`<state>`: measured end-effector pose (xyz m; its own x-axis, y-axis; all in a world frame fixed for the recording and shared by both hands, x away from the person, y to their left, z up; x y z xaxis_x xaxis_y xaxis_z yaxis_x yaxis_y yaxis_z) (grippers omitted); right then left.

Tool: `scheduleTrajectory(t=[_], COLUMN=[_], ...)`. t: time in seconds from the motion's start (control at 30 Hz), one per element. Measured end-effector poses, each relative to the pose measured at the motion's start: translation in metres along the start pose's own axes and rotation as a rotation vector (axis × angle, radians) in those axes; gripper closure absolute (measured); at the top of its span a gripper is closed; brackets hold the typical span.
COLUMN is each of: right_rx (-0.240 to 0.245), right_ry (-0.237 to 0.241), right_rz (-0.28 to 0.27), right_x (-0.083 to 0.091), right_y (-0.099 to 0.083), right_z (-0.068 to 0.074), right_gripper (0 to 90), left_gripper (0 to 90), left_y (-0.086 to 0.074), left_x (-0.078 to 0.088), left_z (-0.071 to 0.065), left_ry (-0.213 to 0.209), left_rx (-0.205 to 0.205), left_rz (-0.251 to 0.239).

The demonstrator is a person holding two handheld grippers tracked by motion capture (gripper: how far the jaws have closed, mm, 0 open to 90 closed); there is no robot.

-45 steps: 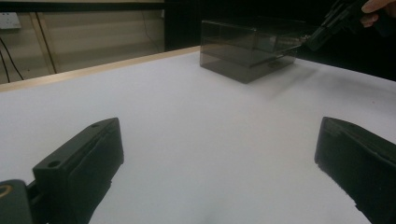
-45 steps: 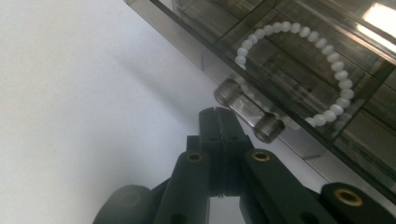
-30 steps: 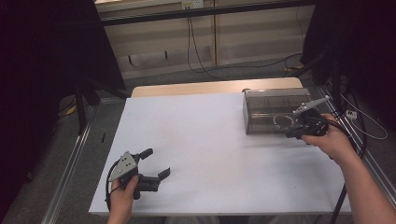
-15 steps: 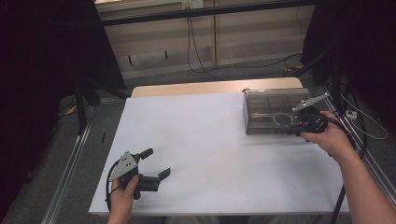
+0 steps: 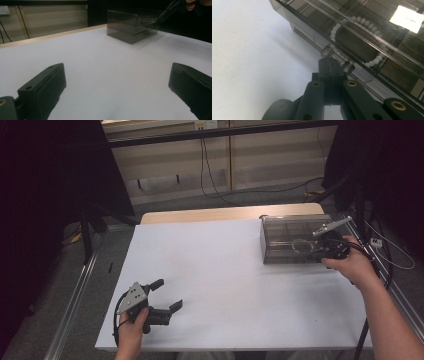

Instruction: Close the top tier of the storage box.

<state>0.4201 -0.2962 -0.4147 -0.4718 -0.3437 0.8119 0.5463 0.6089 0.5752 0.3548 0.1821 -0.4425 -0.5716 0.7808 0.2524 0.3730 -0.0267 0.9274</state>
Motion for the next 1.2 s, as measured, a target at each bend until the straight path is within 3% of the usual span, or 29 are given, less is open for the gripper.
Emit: scheduleTrajectory(t=[0.8, 1.2], right_rx=[0.001, -0.023], right_ry=[-0.039, -0.052], right_rz=[0.009, -0.006], right_x=[-0.009, -0.013], right_y=[0.001, 0.001], right_z=[-0.005, -0.011], right_gripper=[90.0, 90.0], left_gripper=[1.6, 1.6], left_y=[0.000, 0.000], left_x=[0.000, 0.000], left_z=[0.000, 0.000], left_ry=[-0.001, -0.002], left_rx=[0.000, 0.000], left_rz=[-0.001, 0.001])
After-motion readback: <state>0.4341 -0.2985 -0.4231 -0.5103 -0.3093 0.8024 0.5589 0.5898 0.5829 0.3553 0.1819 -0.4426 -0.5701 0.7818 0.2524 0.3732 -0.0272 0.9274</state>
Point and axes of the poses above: each handheld gripper's, and its own axes: x roughly backward along the jaws, y roughly out of its top, z roughly to its left, the point moved 6 cm from there along -x, roughly forward along the jaws, and after that the axes turned 13 degrees about x, right-handed, at the moved point
